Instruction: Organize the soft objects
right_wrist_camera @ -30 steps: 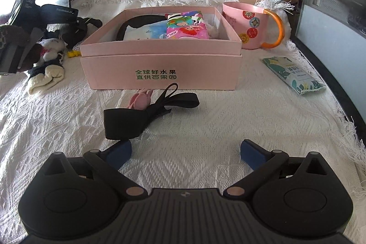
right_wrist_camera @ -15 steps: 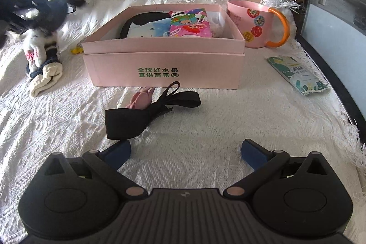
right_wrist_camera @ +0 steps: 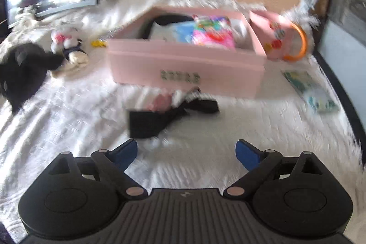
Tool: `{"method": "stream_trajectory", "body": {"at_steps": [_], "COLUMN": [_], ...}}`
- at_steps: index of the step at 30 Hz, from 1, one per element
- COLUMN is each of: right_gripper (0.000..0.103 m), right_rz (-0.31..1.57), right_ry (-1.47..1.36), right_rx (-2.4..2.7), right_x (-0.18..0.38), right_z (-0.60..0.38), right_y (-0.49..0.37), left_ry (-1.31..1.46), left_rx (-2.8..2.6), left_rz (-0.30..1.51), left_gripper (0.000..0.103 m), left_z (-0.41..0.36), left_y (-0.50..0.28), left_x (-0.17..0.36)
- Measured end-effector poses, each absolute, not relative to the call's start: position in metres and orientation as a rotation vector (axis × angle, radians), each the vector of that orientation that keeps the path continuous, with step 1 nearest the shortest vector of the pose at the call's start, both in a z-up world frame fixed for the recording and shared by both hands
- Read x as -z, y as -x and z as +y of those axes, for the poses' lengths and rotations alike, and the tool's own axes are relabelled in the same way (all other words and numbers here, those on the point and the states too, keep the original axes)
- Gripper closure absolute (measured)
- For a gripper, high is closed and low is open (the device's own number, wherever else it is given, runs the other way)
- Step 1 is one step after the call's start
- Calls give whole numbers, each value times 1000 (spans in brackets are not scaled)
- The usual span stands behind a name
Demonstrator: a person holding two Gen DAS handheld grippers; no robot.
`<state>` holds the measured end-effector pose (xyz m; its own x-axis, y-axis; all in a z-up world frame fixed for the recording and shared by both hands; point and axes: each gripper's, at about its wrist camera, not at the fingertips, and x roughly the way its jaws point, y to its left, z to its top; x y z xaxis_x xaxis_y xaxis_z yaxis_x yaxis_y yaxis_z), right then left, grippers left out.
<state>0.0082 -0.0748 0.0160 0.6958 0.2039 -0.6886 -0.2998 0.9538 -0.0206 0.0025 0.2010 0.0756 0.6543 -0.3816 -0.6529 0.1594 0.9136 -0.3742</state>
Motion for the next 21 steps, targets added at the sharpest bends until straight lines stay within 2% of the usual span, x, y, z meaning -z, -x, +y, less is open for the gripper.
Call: {"method": "stream_trajectory", "body": {"at_steps": [4, 12, 16, 21], "right_gripper": [9, 12, 21, 22], "right_rz": [690, 765, 797, 790], "right_ry": [113, 119, 94, 131], "right_rx": [-278, -175, -177, -184], "right_x": [-31, -18, -15, -19], "right_z": [-61, -32, -42, -62], "right_y": [-13, -37, -39, -27], "left_ry": [307, 321, 317, 306], "left_rx": [301, 312, 332, 371], "left_rz": [824, 860, 881, 905], "left_gripper": [21, 21, 21, 21], "left_z": [195, 193, 187, 181], "left_y": [15, 22, 20, 23], "left_x": [-69, -65, -61, -58]}}
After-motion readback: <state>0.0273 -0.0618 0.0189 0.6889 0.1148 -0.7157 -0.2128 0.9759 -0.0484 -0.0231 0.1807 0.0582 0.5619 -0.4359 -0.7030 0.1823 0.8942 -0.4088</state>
